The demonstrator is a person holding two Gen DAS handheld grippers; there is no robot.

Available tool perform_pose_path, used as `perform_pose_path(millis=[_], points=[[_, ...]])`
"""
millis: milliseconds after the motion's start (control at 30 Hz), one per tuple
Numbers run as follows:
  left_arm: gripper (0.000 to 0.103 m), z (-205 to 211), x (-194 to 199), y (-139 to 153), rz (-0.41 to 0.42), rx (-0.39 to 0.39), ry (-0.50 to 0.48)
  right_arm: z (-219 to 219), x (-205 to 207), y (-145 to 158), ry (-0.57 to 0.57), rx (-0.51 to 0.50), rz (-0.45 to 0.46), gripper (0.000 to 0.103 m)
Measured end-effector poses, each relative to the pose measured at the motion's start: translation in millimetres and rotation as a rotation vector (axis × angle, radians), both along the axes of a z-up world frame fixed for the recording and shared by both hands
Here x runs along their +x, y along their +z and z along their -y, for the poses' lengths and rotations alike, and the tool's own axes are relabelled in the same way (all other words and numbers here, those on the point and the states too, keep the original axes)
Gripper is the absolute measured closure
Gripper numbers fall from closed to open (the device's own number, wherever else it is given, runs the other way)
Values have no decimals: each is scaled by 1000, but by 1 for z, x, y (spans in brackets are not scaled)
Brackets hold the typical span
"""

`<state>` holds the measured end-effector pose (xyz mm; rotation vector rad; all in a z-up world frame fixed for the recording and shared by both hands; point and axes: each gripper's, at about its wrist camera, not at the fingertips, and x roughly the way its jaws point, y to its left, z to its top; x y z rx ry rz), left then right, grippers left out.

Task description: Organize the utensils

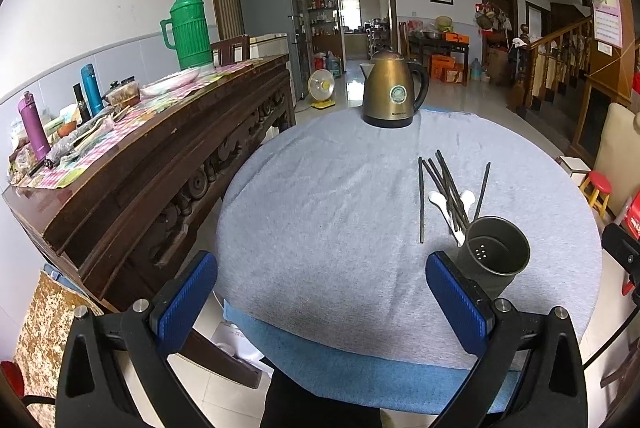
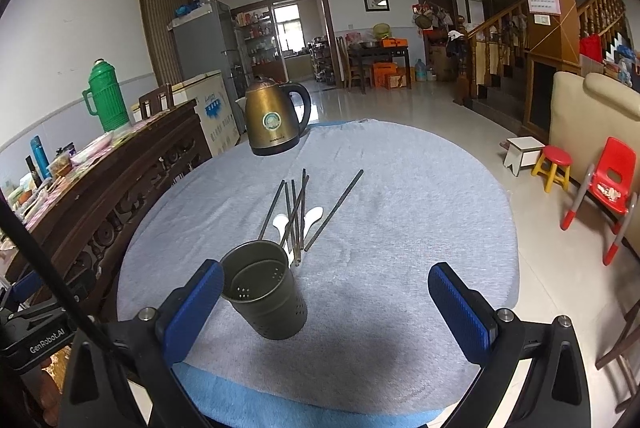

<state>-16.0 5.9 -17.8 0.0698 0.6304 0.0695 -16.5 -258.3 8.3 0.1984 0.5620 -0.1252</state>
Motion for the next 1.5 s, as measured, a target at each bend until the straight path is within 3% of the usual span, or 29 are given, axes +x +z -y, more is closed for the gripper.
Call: perform_pose_path(millis=[200, 433, 633, 767, 867, 1133, 1333, 1400, 1500], points=[[0, -6, 28, -8, -56, -19, -31, 14, 23, 2, 9, 39, -11, 0], [0, -16, 120, -26, -204, -91, -97, 68, 104, -1, 26, 158, -105, 0], [2, 1, 196, -49, -293, -118, -162, 107, 215, -51, 39, 292, -305, 30], [34, 20, 255, -72, -370, -116, -199, 119, 272, -80, 29, 317, -363, 41], [39, 37, 297, -88, -455, -165, -228, 122, 308, -99, 32, 359, -407, 54], [39, 101, 375, -114, -582, -131, -334, 149, 379, -124, -21, 485, -499, 57], [40, 127, 405, -138, -690, -122, -366, 143, 419, -134, -64, 407, -605, 57], [44, 133, 411, -140, -699, -119, -371, 136, 431, -140, -91, 326, -664, 62], [48, 143, 415, -138, -689, -89, -391, 126, 442, -138, -107, 210, -672, 72]])
